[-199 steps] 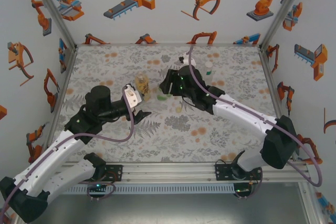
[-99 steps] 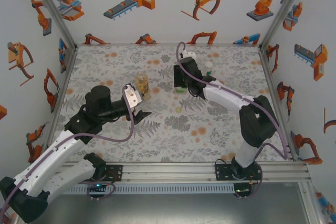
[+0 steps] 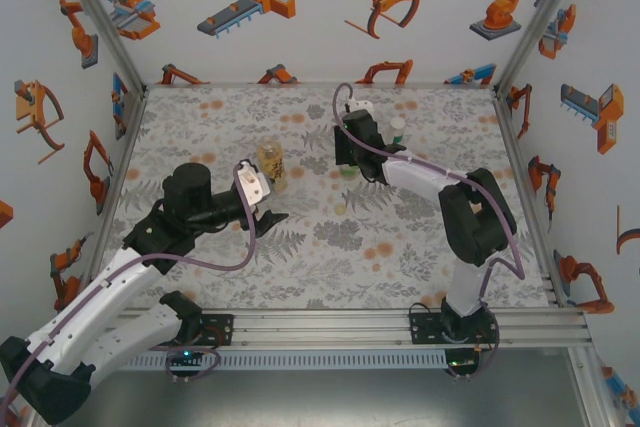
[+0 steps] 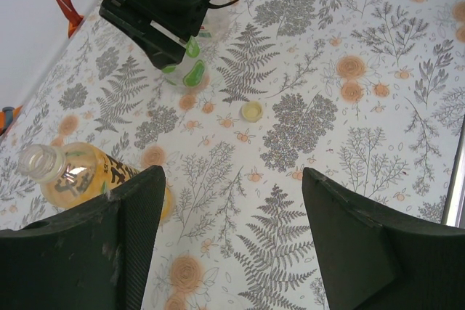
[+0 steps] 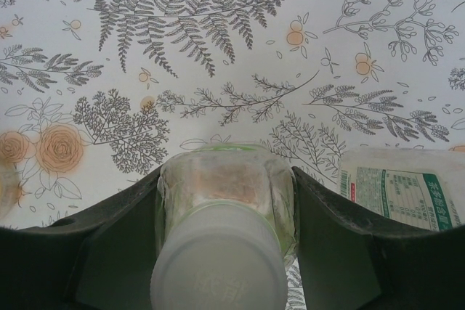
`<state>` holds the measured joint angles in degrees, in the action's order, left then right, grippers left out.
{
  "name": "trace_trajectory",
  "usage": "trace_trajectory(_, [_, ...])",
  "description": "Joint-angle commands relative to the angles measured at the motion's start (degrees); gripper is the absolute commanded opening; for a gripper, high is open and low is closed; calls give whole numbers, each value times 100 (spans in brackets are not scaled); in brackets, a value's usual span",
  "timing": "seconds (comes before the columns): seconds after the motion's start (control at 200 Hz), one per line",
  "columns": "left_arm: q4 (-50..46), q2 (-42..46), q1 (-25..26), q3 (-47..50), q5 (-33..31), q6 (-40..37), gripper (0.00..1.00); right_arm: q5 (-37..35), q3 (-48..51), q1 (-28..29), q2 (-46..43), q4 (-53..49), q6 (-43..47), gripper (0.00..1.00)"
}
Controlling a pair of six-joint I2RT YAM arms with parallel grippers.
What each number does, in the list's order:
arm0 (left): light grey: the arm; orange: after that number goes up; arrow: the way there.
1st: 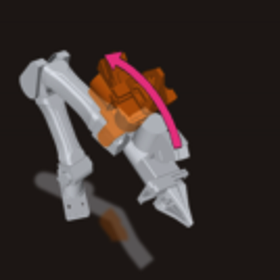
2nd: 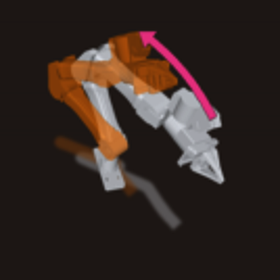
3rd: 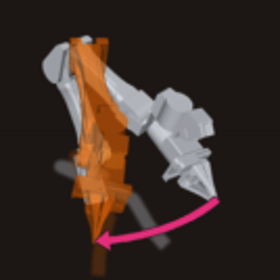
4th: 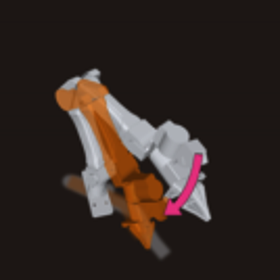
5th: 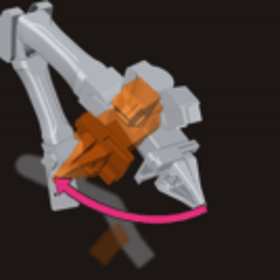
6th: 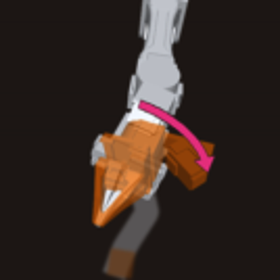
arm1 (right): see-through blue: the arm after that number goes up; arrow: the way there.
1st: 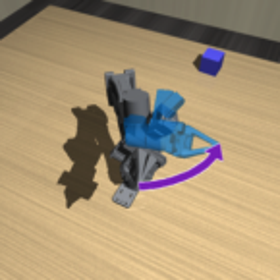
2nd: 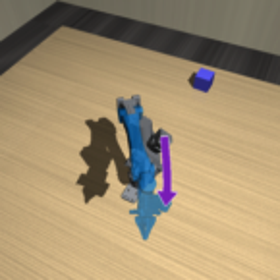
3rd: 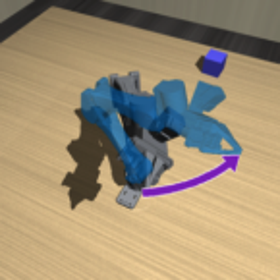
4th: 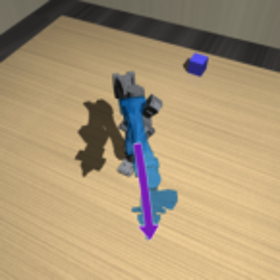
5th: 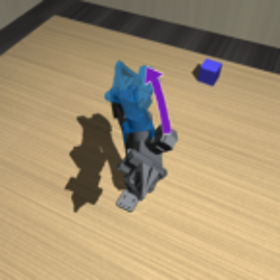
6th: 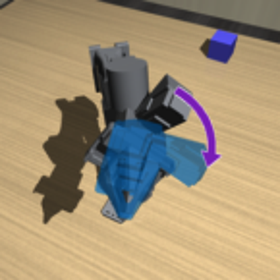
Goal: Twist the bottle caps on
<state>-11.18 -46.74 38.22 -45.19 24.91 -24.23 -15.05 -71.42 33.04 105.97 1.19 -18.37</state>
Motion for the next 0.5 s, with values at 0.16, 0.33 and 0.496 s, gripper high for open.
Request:
trace_trajectory(0.16, [12, -1, -8, 45, 76, -58, 71, 37, -186, -17, 167, -18, 18, 57])
trace_trajectory(0.33, [3, 15, -7, 52, 76, -57, 76, 71, -291, -17, 187, -147, 16, 62])
trace_trajectory(0.496, [14, 45, -8, 54, 58, -56, 81, 84, -414, -17, 96, -274, 30, 64])
